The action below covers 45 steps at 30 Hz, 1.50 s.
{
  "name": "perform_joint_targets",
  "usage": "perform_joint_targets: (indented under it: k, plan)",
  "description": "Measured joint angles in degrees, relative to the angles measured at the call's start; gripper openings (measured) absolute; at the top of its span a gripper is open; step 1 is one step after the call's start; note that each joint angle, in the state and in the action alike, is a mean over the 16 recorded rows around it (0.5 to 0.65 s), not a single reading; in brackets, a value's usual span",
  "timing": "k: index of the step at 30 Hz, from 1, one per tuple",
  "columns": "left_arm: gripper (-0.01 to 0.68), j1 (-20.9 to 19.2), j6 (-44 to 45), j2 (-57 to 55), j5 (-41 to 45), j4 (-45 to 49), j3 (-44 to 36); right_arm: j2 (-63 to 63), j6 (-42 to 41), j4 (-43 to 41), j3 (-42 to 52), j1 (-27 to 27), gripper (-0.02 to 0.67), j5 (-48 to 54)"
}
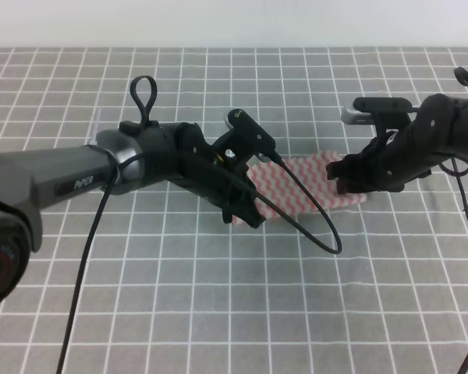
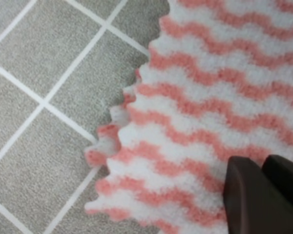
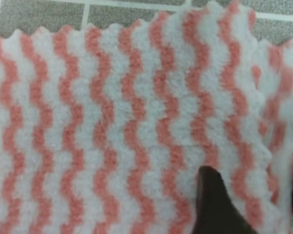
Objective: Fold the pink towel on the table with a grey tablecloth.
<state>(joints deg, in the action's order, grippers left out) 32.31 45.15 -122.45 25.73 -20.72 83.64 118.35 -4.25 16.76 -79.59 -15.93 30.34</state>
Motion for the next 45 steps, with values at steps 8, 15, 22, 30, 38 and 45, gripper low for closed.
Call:
perform_joint_targets:
  k: [8,15,22,30,38,45]
  plan:
    - [0.057,0.0,-0.02,0.05,-0.15,-0.01,0.07,0.15,-0.35,0.43,-2.18,0.0,0.102,2.22]
    - [0.057,0.0,-0.03,0.08,-0.21,0.04,0.1,-0.44,-1.92,1.05,-5.69,-0.06,-0.005,5.99]
    - [0.057,-0.02,-0.02,0.08,-0.05,0.12,0.09,-1.68,-6.95,5.5,-8.07,-0.69,-0.014,9.0]
    - [0.056,-0.71,-0.11,1.84,0.15,0.08,0.21,-2.91,-13.41,12.56,-8.78,-2.1,-0.014,10.0]
    - [0.056,-3.13,-0.29,7.12,1.57,-0.2,0.25,-3.24,-16.84,16.7,-8.91,-3.4,-0.015,10.08]
    - [0.057,-5.26,-0.39,11.9,3.15,-0.35,0.2,-3.2,-19.44,19.8,-8.91,-4.49,-0.014,10.03]
